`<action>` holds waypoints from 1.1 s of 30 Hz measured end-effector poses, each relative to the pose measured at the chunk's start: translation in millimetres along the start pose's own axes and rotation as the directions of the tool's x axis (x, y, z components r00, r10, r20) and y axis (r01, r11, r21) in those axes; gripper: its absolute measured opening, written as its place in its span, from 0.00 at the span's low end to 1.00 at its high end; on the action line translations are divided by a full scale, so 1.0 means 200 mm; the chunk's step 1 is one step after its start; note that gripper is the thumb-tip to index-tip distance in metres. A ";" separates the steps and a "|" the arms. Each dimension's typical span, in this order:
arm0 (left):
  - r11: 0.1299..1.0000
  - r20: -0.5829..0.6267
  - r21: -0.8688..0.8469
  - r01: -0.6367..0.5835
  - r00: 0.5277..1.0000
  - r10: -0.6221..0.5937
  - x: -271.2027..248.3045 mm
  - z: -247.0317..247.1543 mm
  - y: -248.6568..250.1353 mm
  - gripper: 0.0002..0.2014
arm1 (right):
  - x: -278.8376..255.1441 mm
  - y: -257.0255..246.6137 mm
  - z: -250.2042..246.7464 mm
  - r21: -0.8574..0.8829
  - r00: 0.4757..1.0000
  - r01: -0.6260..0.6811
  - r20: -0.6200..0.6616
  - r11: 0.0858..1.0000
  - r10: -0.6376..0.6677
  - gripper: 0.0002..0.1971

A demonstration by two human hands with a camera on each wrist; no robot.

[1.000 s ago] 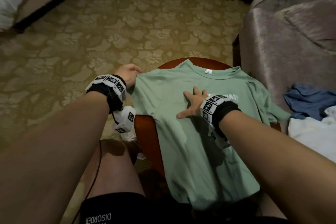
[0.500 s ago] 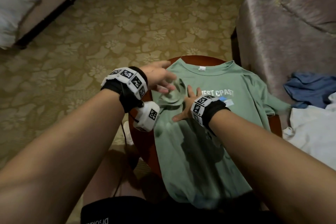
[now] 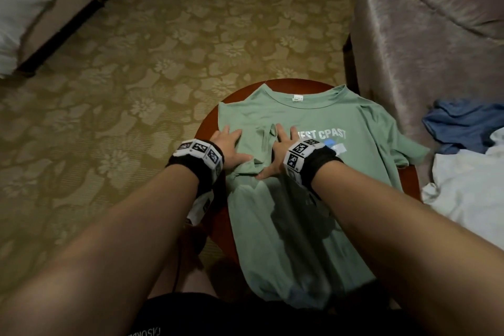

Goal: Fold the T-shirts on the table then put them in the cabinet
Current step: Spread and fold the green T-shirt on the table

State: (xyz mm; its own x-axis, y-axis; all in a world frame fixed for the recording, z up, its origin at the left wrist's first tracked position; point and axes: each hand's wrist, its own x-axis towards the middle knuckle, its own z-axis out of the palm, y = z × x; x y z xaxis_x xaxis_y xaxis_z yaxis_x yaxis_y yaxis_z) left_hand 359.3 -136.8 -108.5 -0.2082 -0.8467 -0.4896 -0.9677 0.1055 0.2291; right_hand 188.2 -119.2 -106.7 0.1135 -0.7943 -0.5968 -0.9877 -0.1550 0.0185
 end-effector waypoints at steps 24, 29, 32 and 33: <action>0.989 -0.139 0.029 0.147 0.980 -0.142 0.08 -0.05 0.18 0.59 | -0.10 0.54 0.14 0.425 0.932 -0.329 0.002 0.844 0.362 0.36; 0.996 -0.097 0.059 -0.071 0.992 0.077 0.09 0.05 0.61 0.52 | -0.16 0.61 0.07 0.661 0.937 -0.152 -0.139 0.735 0.320 0.19; 0.985 -0.059 0.044 -0.165 0.984 0.168 0.14 0.11 0.83 0.47 | -0.20 0.77 0.07 0.724 0.840 -0.187 -0.232 0.664 0.490 0.17; 0.981 -0.057 0.038 -0.192 0.979 0.193 0.16 0.13 0.90 0.46 | -0.24 0.83 0.08 0.748 0.778 -0.220 -0.252 0.626 0.575 0.18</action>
State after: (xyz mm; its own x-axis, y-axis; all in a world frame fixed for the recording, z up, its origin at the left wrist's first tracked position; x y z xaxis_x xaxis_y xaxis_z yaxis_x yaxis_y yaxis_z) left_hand 175.8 -130.8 -104.6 -0.3830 -0.8386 -0.3874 -0.9146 0.2856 0.2861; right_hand 17.8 -97.1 -87.9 -0.4527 -0.8553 -0.2521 -0.7234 0.5176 -0.4570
